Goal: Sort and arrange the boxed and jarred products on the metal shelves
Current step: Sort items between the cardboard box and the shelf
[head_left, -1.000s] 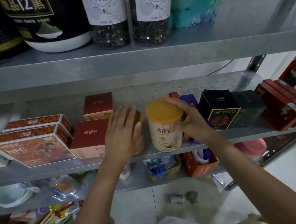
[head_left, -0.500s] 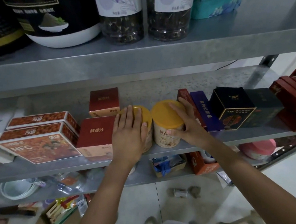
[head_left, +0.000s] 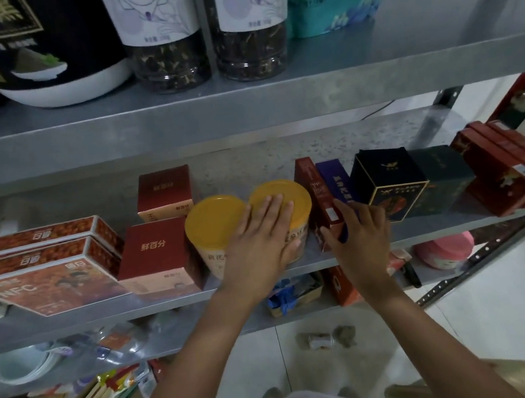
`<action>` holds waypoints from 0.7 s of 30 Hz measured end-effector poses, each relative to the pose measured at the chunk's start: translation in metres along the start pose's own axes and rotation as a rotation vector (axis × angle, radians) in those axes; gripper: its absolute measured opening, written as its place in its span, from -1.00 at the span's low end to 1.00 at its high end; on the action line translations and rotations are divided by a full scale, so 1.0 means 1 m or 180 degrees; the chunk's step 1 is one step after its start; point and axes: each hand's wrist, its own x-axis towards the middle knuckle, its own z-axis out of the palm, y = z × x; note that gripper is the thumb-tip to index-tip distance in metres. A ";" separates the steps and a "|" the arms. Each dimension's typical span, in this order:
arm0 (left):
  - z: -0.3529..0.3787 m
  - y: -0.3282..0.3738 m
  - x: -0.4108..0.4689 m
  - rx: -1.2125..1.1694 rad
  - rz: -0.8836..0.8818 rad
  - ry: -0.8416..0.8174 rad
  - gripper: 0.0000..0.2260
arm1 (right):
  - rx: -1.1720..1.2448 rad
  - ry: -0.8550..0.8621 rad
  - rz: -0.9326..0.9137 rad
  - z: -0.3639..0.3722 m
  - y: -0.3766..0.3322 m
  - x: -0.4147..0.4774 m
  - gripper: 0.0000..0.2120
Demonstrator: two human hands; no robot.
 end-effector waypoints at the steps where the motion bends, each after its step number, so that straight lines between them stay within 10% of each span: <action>1: 0.005 0.002 0.000 0.0118 -0.0059 -0.0025 -0.44 | 0.0050 0.0083 0.0008 -0.001 -0.001 0.000 -0.54; 13: 0.007 0.011 0.000 -0.0178 -0.0303 0.0142 -0.38 | 0.2770 0.0946 0.1237 -0.078 0.019 0.009 -0.77; 21: -0.018 0.063 -0.004 -0.2712 -0.0452 0.0592 -0.33 | 0.3885 0.0613 0.2501 -0.122 0.082 0.000 -0.88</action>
